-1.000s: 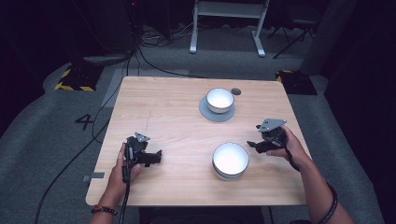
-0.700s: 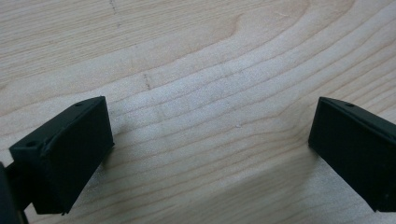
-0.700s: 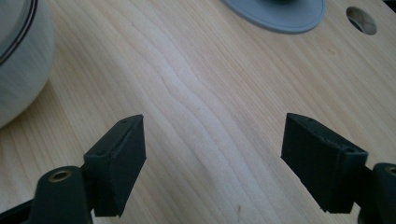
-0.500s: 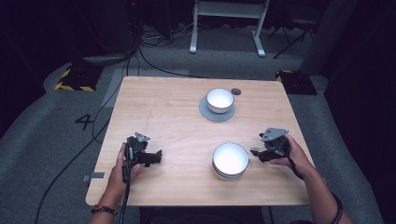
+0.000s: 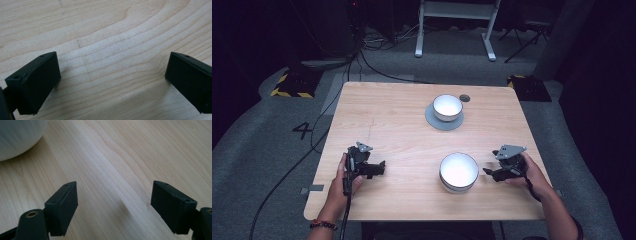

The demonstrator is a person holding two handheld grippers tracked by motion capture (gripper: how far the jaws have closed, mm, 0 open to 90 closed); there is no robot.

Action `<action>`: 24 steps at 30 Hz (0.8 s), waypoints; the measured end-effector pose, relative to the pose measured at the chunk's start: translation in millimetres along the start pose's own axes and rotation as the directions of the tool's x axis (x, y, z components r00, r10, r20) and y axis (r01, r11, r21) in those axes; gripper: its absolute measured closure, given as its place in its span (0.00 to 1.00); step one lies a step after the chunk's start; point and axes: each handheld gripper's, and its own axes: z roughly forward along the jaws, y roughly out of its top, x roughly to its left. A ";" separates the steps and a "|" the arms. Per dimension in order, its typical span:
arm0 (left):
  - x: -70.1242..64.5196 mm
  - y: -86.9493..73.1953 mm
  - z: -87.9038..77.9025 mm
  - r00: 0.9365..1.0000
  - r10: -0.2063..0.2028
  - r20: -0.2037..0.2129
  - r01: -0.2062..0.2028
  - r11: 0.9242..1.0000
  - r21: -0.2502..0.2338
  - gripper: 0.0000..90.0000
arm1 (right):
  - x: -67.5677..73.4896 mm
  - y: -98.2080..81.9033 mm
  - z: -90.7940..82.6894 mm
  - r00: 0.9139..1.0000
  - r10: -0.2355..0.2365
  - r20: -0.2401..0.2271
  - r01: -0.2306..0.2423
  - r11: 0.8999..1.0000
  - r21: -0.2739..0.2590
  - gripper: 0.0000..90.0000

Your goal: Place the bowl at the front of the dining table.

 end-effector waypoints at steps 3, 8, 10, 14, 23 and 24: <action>0.0 0.0 0.0 1.000 0.000 0.000 0.000 1.000 0.000 0.00 | -0.5 -4.9 -1.8 1.000 -0.015 0.003 0.015 1.000 0.005 0.24; 0.0 0.0 0.0 1.000 0.000 0.001 0.000 1.000 0.000 0.00 | 0.4 -14.2 -3.5 1.000 0.015 0.009 -0.015 1.000 0.003 0.24; 0.0 0.0 0.0 1.000 0.000 0.000 0.000 1.000 0.000 0.00 | -0.6 -17.6 -4.4 1.000 0.021 0.009 -0.021 1.000 0.000 0.24; 0.0 0.0 0.0 1.000 0.000 0.000 0.000 1.000 0.000 0.00 | -3.5 -23.4 -7.3 0.999 0.036 0.017 -0.036 0.999 -0.009 0.22; 0.0 0.0 0.0 1.000 0.000 0.000 0.000 1.000 0.001 0.00 | -8.3 -41.7 -11.4 0.995 0.101 0.003 -0.100 0.994 -0.039 0.22; 0.0 0.0 0.0 1.000 0.000 0.000 0.000 1.000 0.000 0.00 | -9.7 -44.0 -12.2 0.995 0.102 0.007 -0.101 0.994 -0.043 0.22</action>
